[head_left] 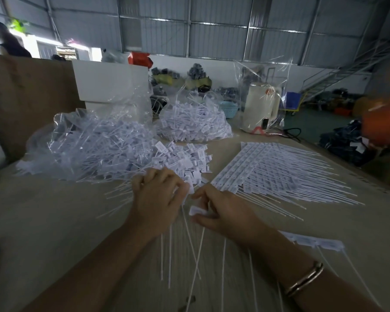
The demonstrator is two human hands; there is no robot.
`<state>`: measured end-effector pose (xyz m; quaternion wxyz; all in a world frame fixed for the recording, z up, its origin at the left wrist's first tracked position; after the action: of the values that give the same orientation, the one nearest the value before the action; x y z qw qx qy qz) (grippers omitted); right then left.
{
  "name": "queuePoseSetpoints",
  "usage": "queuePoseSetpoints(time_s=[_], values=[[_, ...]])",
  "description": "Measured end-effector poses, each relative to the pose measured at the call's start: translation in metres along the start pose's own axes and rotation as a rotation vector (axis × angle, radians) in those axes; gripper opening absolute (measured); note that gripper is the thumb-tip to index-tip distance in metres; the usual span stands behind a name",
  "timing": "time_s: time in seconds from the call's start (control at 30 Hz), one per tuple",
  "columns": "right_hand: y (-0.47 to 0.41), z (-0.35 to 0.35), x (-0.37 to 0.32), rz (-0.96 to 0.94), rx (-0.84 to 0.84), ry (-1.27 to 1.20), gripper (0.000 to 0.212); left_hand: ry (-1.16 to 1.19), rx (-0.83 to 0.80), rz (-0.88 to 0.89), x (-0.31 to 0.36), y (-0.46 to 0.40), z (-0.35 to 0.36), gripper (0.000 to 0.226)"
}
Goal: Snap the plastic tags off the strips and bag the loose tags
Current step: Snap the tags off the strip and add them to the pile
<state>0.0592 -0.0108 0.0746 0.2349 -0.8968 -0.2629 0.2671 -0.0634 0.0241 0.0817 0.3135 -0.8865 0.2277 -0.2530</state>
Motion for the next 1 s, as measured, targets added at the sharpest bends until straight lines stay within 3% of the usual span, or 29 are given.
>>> queuePoseSetpoints(time_s=[0.1, 0.2, 0.3, 0.47, 0.57, 0.73, 0.87, 0.93, 1.0], values=[[-0.002, -0.003, -0.006, -0.026, 0.046, -0.014, 0.035, 0.117, -0.241, 0.069, 0.02, 0.006, 0.027, 0.063], [-0.002, -0.01, 0.005, 0.041, -0.015, -0.036, 0.035, 0.229, -0.193, 0.053, 0.016, 0.006, 0.027, 0.051], [0.006, -0.012, 0.022, 0.112, -0.165, 0.081, 0.025, 0.094, -0.169, 0.042, 0.008, 0.007, 0.027, 0.036], [0.01, -0.008, 0.014, 0.003, -0.181, 0.189, 0.018, 0.126, -0.249, 0.09, 0.01, 0.011, 0.034, 0.035], [0.007, -0.016, 0.015, 0.075, -0.143, -0.004, 0.022, 0.205, -0.167, 0.148, 0.013, 0.006, 0.022, 0.052], [0.006, -0.019, 0.023, 0.227, -0.088, -0.274, 0.022, 0.192, 0.01, 0.249, 0.032, 0.003, 0.003, 0.039], [0.012, -0.041, 0.046, 0.35, 0.03, -0.372, 0.027, 0.327, 0.043, 0.137, -0.001, -0.002, -0.016, 0.031], [0.016, -0.052, 0.054, 0.339, 0.04, -0.354, 0.018, 0.233, 0.114, 0.077, -0.029, 0.0, -0.03, 0.027], [0.016, -0.043, 0.046, 0.263, -0.014, -0.23, 0.01, 0.067, 0.056, 0.067, -0.039, -0.001, -0.027, 0.038]])
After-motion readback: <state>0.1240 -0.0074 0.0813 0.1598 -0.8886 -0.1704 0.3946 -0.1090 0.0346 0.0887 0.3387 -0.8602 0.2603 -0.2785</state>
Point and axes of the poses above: each hand's wrist, its own y-axis away from the middle knuckle, its own z-axis out of the palm, x = y × z, the point moved 8 cm from there along -y, towards the middle knuckle, and after that the axes turned 5 degrees about x, right-handed, at the moved point
